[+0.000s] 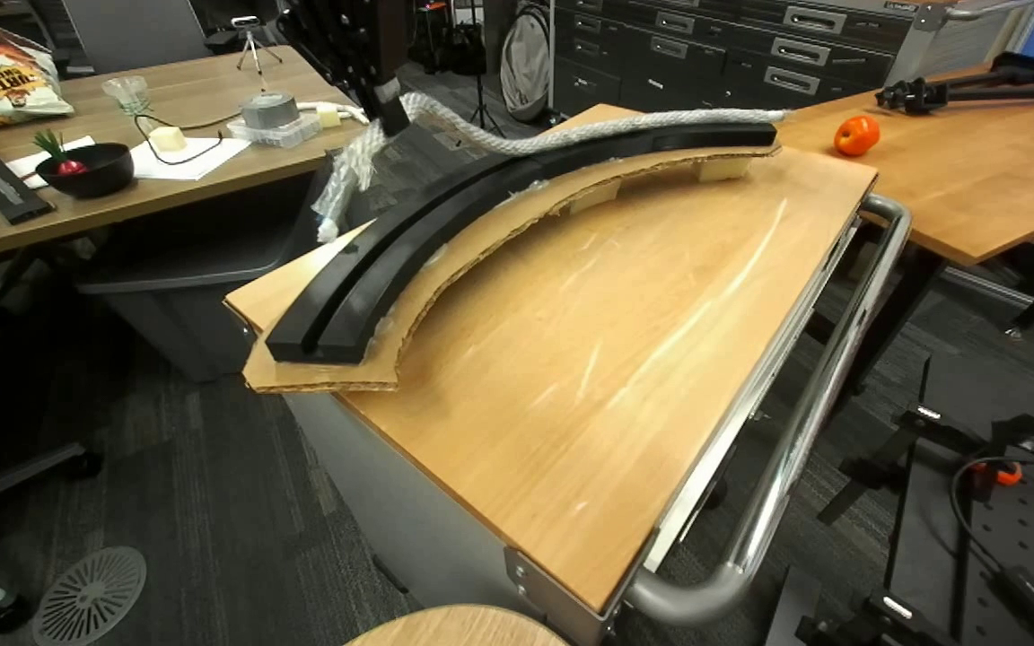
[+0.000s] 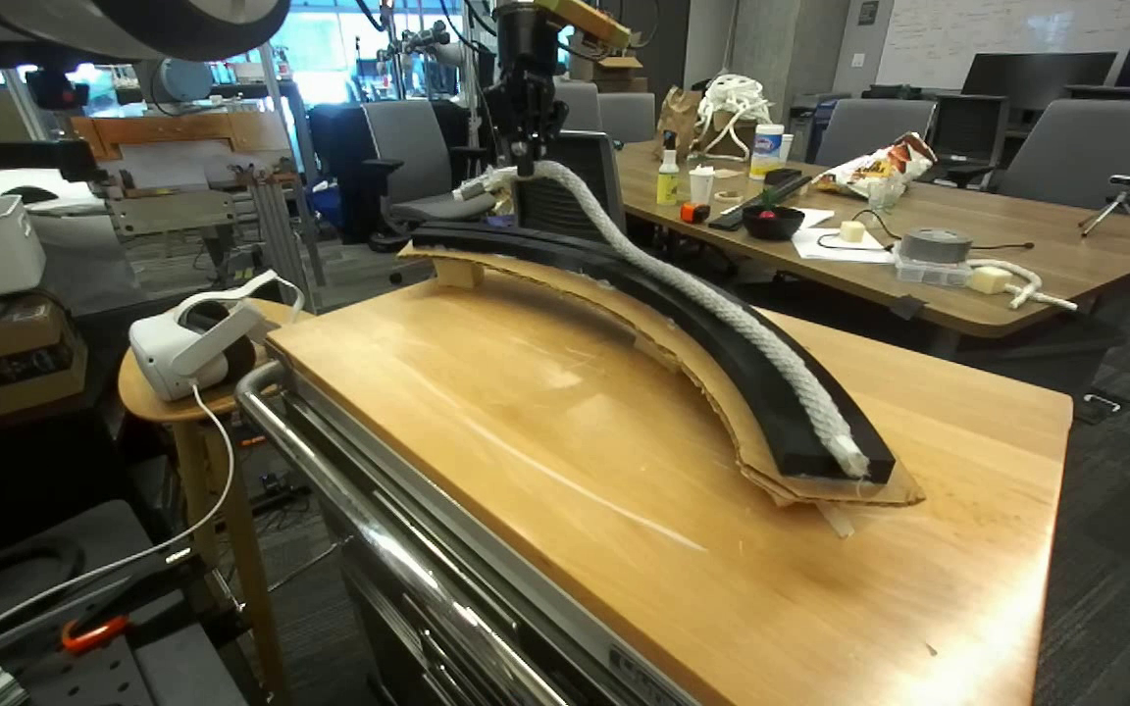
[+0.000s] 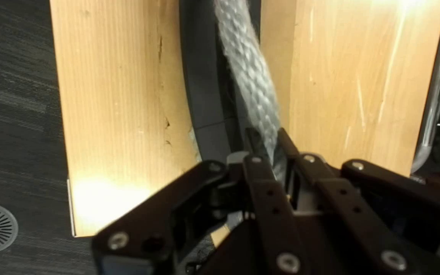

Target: Put the rope along the center of the black object

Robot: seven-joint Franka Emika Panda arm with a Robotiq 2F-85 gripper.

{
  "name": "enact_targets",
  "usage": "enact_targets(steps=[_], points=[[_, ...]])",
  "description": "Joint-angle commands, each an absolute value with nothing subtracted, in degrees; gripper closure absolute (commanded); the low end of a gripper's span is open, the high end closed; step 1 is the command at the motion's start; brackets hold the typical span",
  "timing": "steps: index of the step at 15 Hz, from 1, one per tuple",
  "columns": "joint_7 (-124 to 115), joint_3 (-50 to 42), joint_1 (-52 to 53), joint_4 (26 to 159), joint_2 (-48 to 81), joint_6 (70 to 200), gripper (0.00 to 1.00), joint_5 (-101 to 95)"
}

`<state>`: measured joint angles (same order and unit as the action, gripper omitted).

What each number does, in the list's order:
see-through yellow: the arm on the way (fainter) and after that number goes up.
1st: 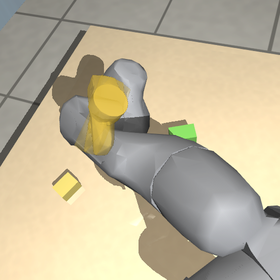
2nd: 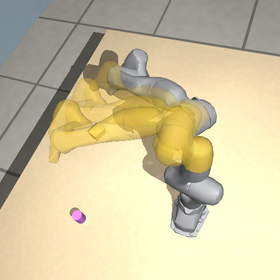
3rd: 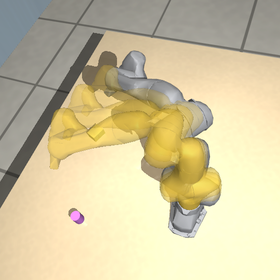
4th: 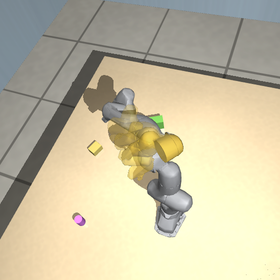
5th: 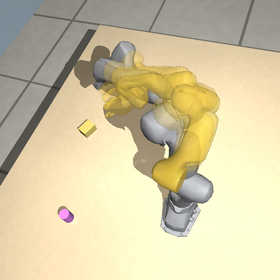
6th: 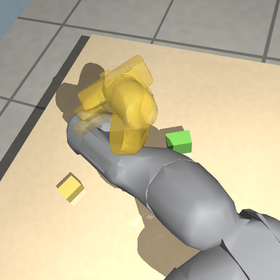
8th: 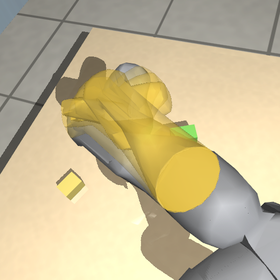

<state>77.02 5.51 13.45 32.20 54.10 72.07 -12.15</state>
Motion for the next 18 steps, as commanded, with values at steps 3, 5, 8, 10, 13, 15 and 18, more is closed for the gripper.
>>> enact_targets(steps=[3, 5, 8, 10, 13, 15, 18], points=[[72.41, 7.33, 11.58, 30.18, 55.23, 74.67, 0.97, -6.34], [71.55, 7.43, 11.61, 30.37, 55.45, 74.75, 0.97, -5.10], [70.62, 7.24, 12.06, 30.47, 55.92, 75.60, 0.97, -4.82], [70.18, 7.11, 12.15, 30.62, 56.37, 76.02, 0.97, -5.12], [69.41, 7.81, 11.18, 30.94, 56.98, 75.83, 0.97, -3.70], [69.39, 8.45, 10.36, 31.06, 57.26, 75.55, 0.97, -1.86], [70.09, 9.86, 8.96, 31.27, 57.46, 75.12, 0.97, 1.77]])
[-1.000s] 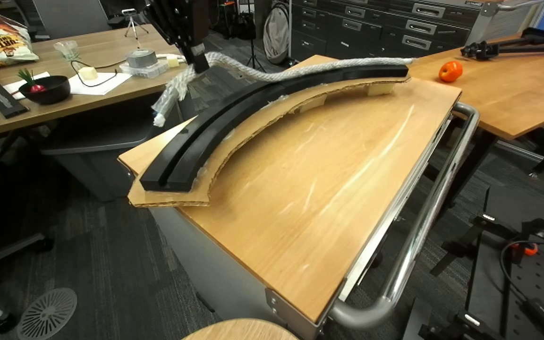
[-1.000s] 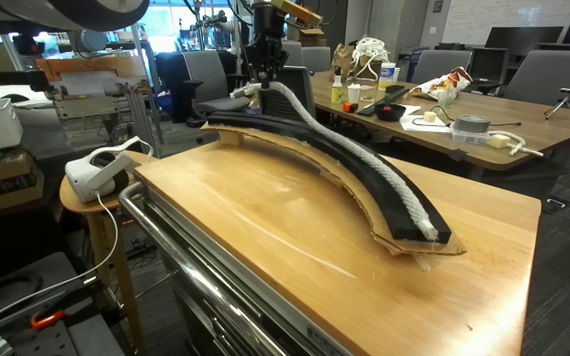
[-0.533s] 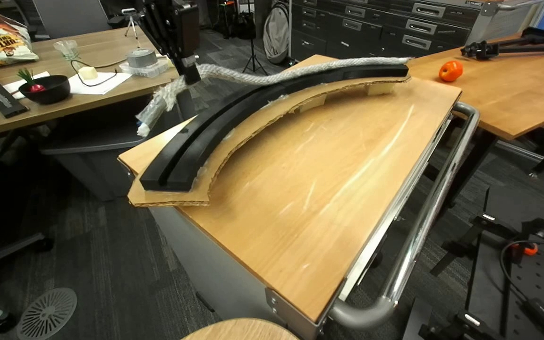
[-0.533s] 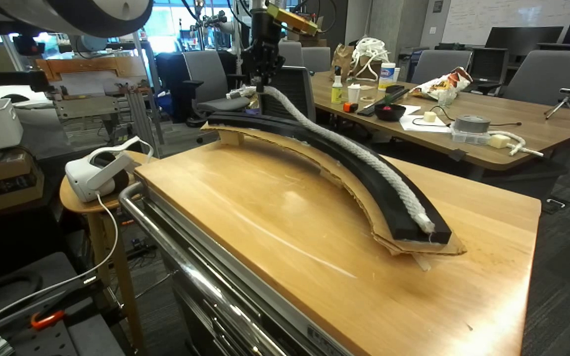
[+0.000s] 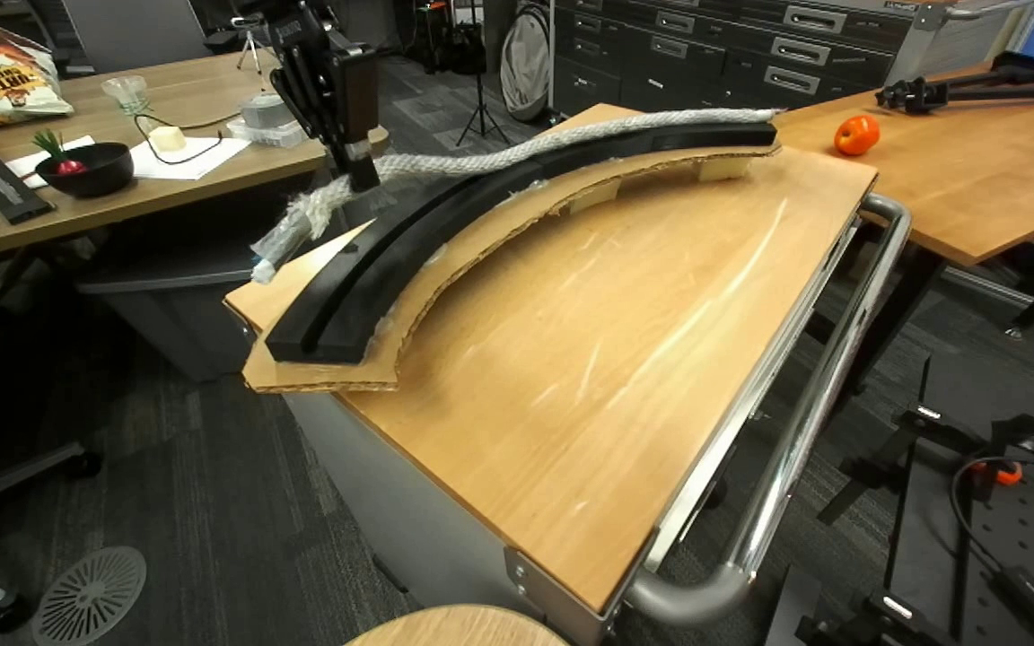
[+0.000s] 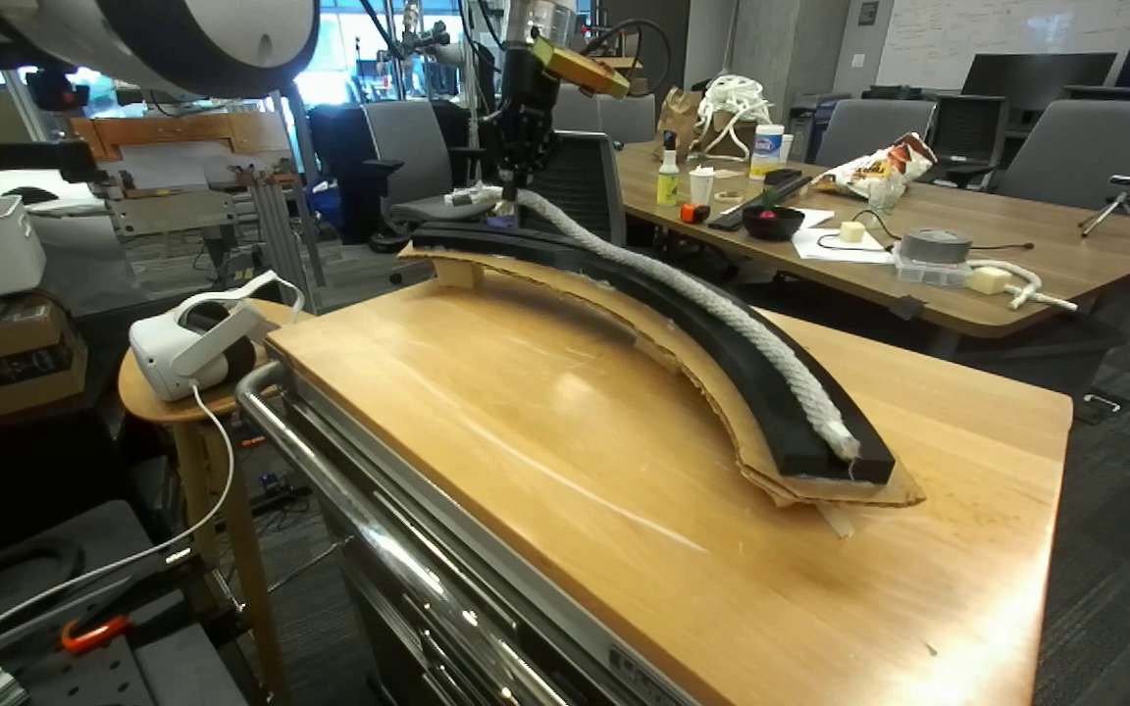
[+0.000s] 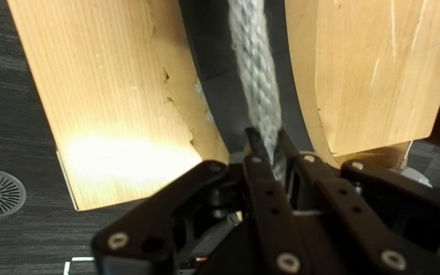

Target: Put the rope along the center of the black object

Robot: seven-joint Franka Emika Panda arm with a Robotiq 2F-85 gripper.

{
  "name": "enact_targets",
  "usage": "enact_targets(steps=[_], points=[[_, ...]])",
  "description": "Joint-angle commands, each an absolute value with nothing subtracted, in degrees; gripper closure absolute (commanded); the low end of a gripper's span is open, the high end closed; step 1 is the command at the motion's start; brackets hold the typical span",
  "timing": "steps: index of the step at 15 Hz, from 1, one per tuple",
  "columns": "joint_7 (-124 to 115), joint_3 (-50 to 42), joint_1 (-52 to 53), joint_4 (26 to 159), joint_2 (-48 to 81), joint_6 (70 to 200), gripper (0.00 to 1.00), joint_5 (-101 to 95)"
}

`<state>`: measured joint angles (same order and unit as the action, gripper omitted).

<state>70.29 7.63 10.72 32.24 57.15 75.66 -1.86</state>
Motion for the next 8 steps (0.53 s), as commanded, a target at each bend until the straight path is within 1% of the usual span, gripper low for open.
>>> enact_targets(steps=[1, 8], points=[[70.34, 10.36, 8.50, 31.35, 57.44, 75.09, 0.97, 3.04], [71.63, 9.61, 7.94, 32.79, 57.80, 74.50, 0.97, 3.12]])
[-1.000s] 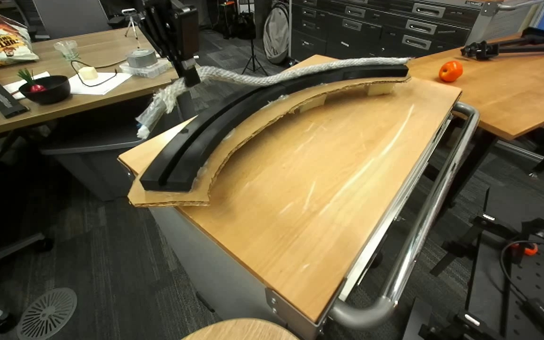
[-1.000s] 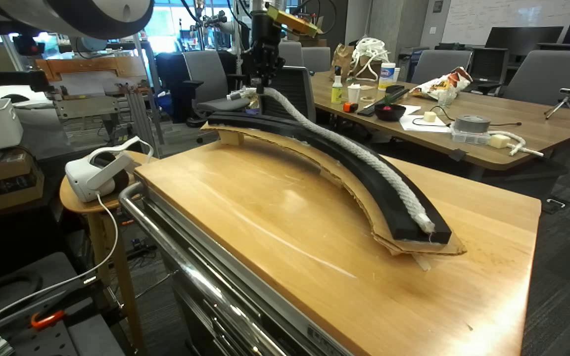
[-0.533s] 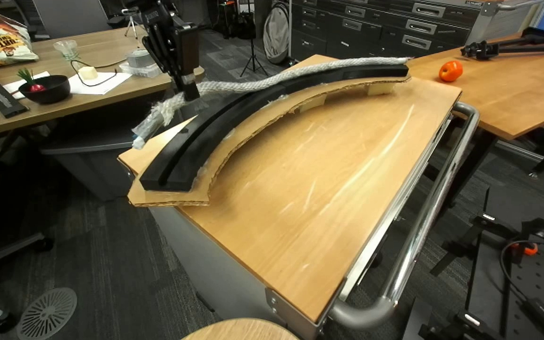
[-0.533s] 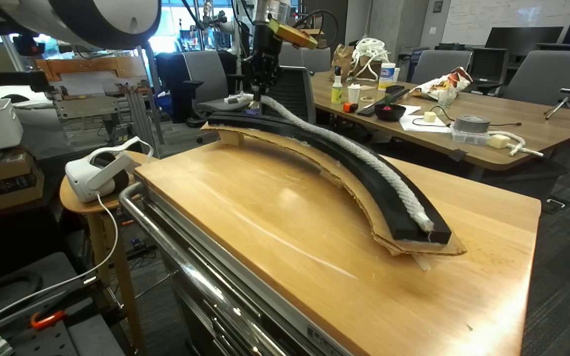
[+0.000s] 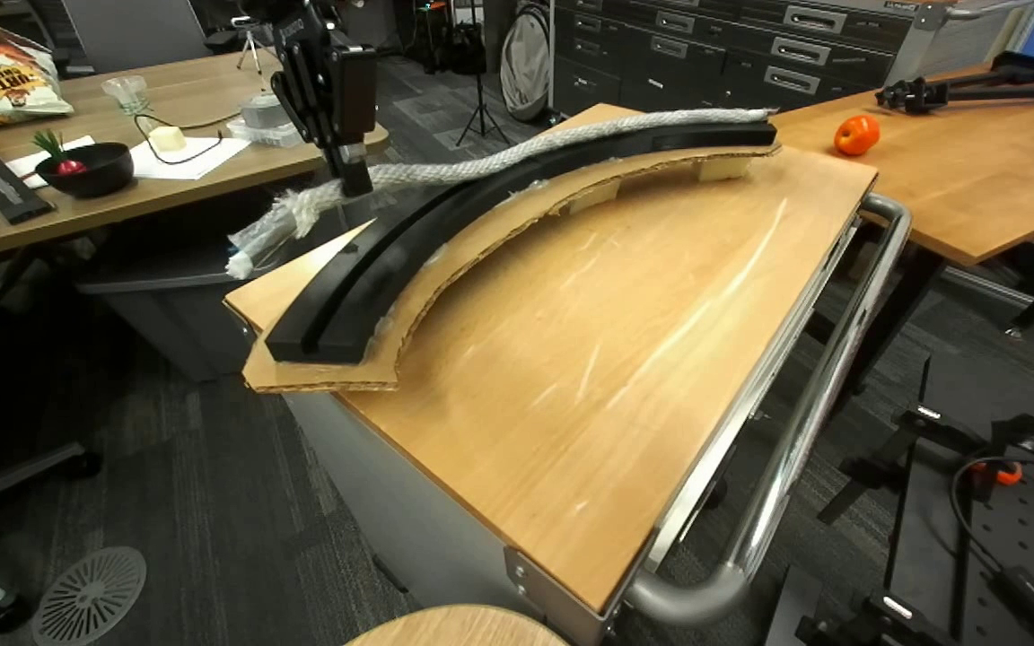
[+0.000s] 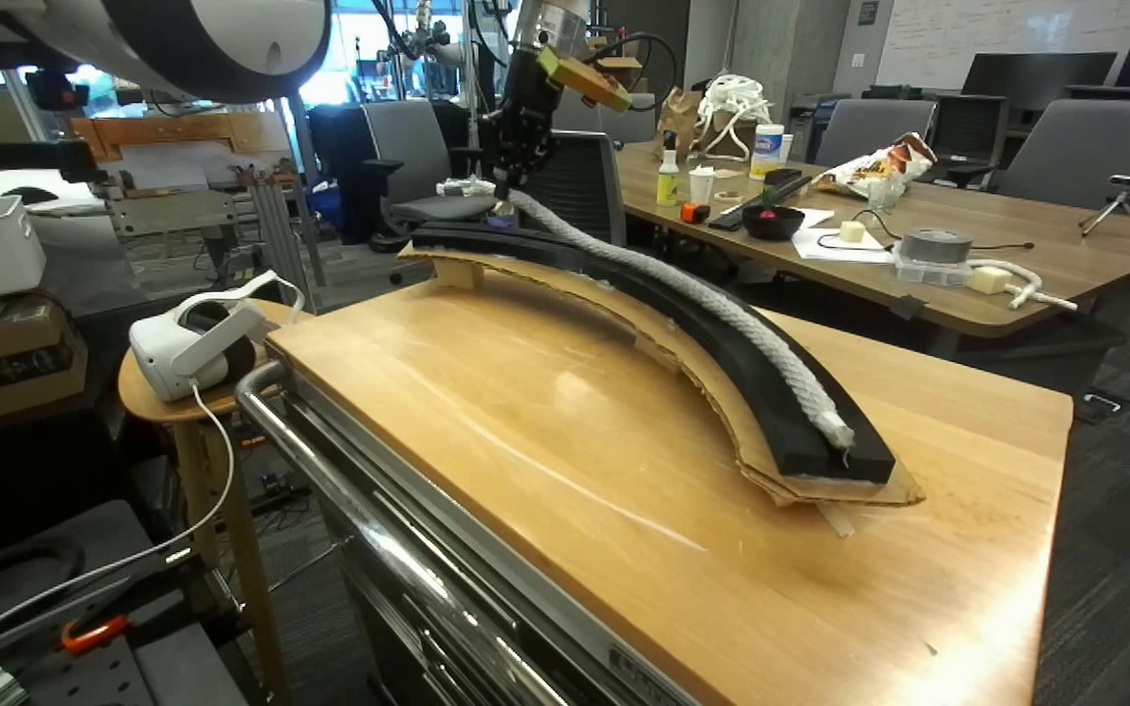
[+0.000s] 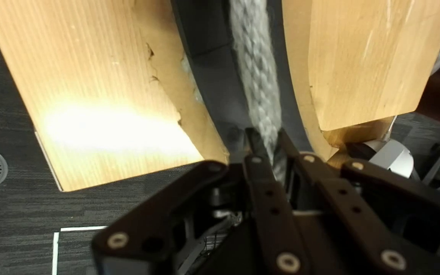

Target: Put the rope along the center of the black object

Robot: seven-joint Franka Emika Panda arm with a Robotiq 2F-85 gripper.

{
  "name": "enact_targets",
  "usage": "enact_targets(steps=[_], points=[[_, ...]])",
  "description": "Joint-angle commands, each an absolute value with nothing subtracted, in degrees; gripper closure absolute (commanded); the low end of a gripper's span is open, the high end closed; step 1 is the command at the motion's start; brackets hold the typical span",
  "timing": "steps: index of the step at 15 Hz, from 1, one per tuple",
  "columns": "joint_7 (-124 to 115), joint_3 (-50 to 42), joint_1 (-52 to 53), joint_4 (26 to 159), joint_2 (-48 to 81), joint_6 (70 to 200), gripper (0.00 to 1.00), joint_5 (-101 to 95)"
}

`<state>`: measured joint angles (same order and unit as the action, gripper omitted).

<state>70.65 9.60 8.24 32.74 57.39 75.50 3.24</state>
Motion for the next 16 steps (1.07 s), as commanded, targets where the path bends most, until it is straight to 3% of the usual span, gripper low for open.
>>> enact_targets(steps=[1, 16], points=[[71.79, 9.54, 7.90, 33.10, 57.92, 74.34, 0.97, 3.05], [78.45, 8.62, 9.67, 34.59, 58.93, 70.63, 0.97, -0.85]])
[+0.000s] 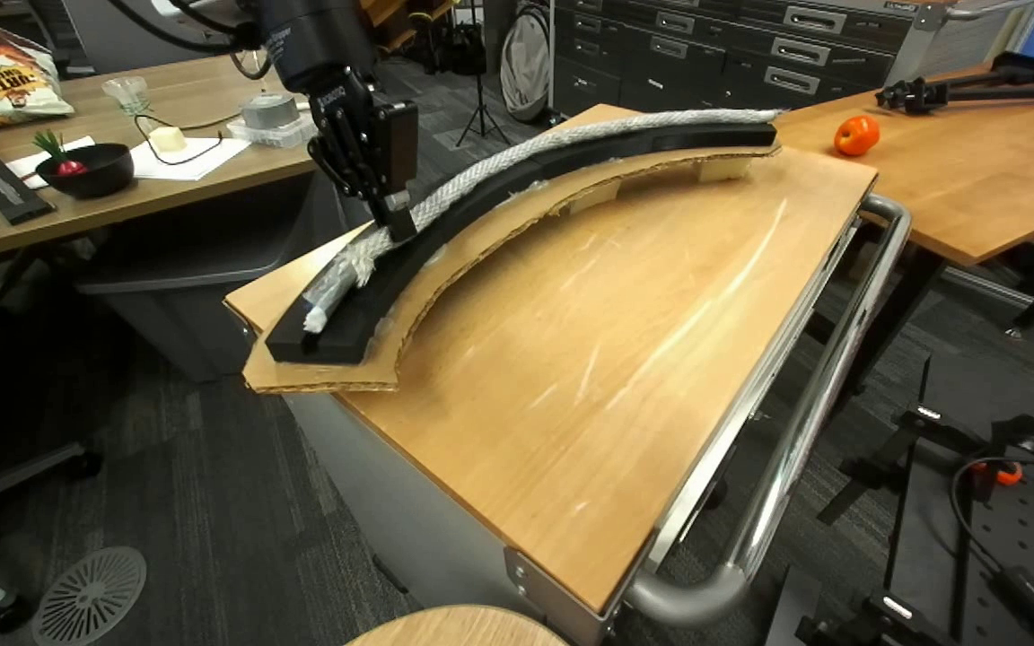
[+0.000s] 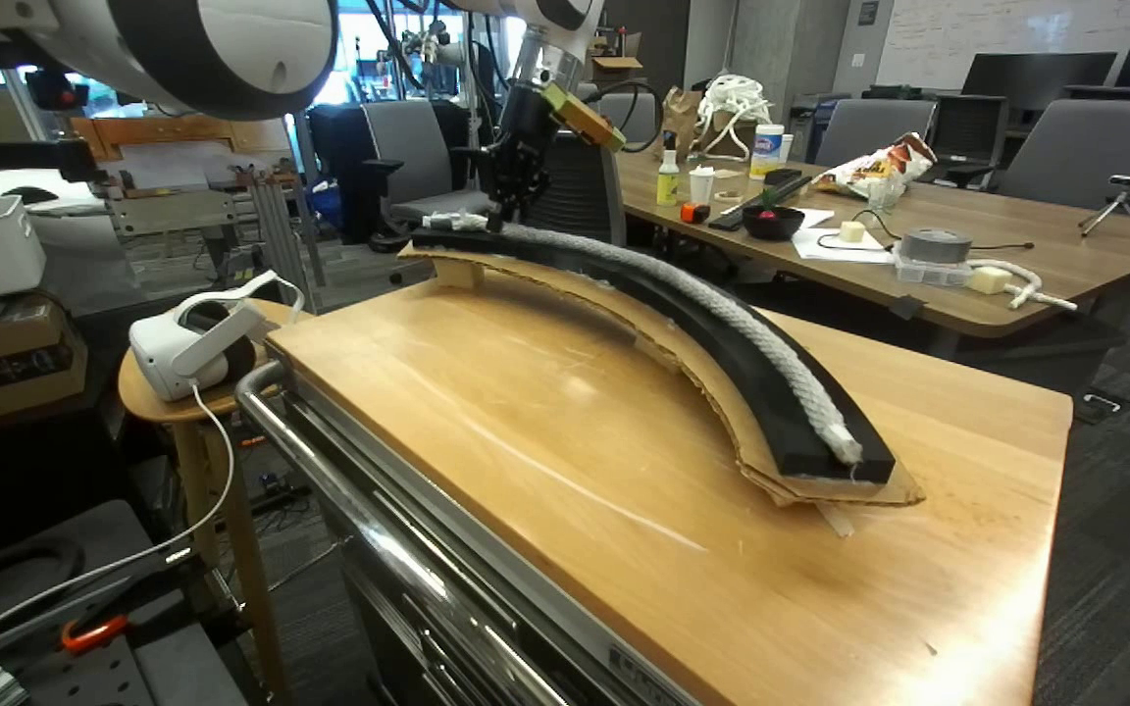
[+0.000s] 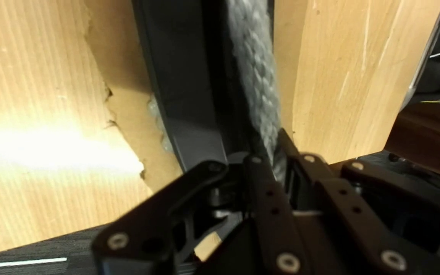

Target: Put the rope along the center of the black object

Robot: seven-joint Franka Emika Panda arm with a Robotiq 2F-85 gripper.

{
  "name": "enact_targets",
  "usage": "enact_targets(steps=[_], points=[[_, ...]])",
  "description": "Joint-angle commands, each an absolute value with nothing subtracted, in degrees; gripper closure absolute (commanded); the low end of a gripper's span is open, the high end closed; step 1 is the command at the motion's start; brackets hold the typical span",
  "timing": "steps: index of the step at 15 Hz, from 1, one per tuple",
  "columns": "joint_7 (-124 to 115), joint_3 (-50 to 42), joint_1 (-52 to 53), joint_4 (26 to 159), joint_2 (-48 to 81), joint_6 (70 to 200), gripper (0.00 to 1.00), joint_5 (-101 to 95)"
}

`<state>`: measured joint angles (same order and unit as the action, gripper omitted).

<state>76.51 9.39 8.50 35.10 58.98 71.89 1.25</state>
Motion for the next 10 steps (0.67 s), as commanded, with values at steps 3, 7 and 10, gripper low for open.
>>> enact_targets(steps=[3, 7, 10], points=[[79.67, 8.31, 10.88, 34.74, 59.05, 70.31, 0.97, -3.67], [80.78, 8.36, 12.26, 34.74, 59.09, 70.52, 0.97, -6.87], [81.72, 8.43, 13.01, 34.84, 59.08, 70.67, 0.97, -8.82]])
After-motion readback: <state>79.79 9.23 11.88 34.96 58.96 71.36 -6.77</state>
